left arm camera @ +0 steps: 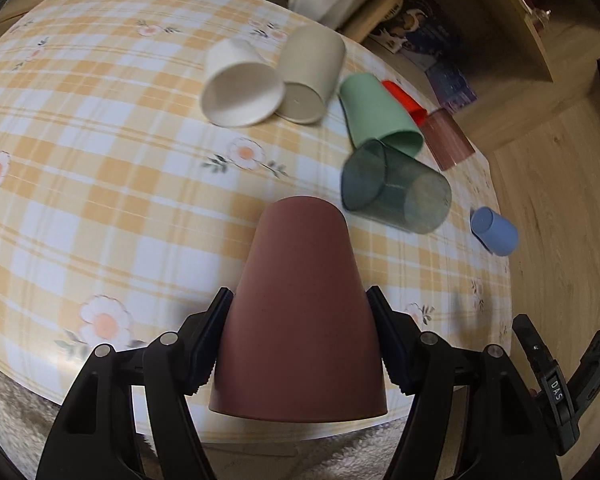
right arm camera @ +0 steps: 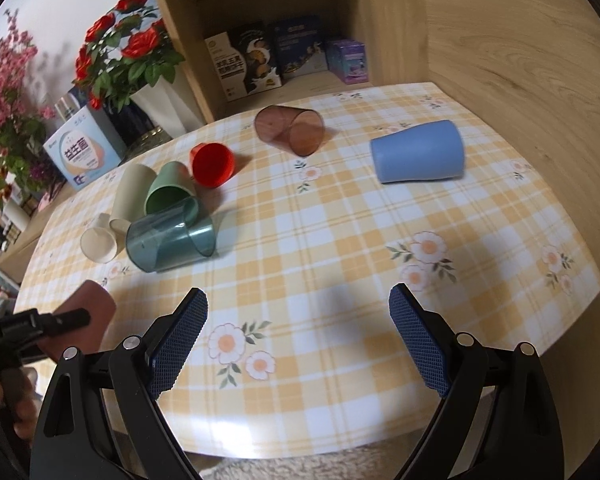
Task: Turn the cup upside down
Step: 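Lift the pink cup with the left gripper and carry it toward the right tool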
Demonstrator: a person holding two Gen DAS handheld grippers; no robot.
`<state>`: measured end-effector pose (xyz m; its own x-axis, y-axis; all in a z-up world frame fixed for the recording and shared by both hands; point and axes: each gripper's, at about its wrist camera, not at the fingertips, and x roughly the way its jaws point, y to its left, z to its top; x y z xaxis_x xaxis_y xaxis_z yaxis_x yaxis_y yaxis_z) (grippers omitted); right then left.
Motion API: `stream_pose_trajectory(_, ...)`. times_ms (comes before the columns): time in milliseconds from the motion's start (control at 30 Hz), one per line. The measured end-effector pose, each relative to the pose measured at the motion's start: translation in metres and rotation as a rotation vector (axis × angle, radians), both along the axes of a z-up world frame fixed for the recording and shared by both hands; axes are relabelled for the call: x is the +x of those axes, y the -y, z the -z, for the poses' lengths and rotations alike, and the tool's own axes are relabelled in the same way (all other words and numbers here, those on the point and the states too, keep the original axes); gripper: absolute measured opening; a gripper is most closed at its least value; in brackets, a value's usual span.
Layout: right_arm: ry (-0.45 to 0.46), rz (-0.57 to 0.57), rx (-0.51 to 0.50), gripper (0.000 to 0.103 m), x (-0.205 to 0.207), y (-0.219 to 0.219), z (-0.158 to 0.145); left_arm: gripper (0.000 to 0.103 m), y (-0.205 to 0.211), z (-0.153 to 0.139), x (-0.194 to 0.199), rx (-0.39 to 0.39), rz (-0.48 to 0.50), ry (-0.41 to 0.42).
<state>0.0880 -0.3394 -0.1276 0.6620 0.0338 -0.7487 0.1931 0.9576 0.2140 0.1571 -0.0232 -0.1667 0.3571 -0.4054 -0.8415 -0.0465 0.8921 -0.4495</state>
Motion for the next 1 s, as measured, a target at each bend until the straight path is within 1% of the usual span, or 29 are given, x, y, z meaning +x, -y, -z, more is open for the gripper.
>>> stream_pose_trajectory(267, -0.027, 0.037, 0.003, 0.089, -0.006, 0.019, 0.004, 0.066, 0.034, 0.014, 0.0, 0.014, 0.033, -0.015)
stream_pose_trajectory(500, -0.054, 0.042, 0.008, 0.089, -0.007, 0.018, 0.011, 0.066, 0.053, 0.019, 0.003, 0.015, 0.079, -0.01)
stream_pose_trajectory(600, -0.073, 0.029, 0.059, 0.089, -0.005, 0.016, 0.014, 0.066, 0.056, 0.024, 0.002, 0.007, 0.095, -0.018)
stream_pose_trajectory(633, -0.082, 0.029, 0.061, 0.089, -0.004, 0.015, 0.014, 0.066, 0.057, 0.026, 0.002, 0.0, 0.101, -0.023)
stream_pose_trajectory(733, -0.097, 0.016, 0.048, 0.089, -0.004, 0.008, 0.015, 0.066, 0.058, 0.029, 0.002, -0.008, 0.112, -0.031)
stream_pose_trajectory(833, -0.111, 0.01, 0.045, 0.089, -0.003, 0.004, 0.016, 0.066, 0.06, 0.03, 0.002, -0.003, 0.128, -0.021)
stream_pose_trajectory(933, -0.126, 0.01, 0.046, 0.089, -0.002, 0.001, 0.016, 0.066, 0.059, 0.029, 0.003, -0.025, 0.131, -0.022)
stream_pose_trajectory(1000, -0.138, 0.005, 0.049, 0.089, -0.001, -0.001, 0.016, 0.066, 0.057, 0.027, 0.003, -0.025, 0.13, -0.012)
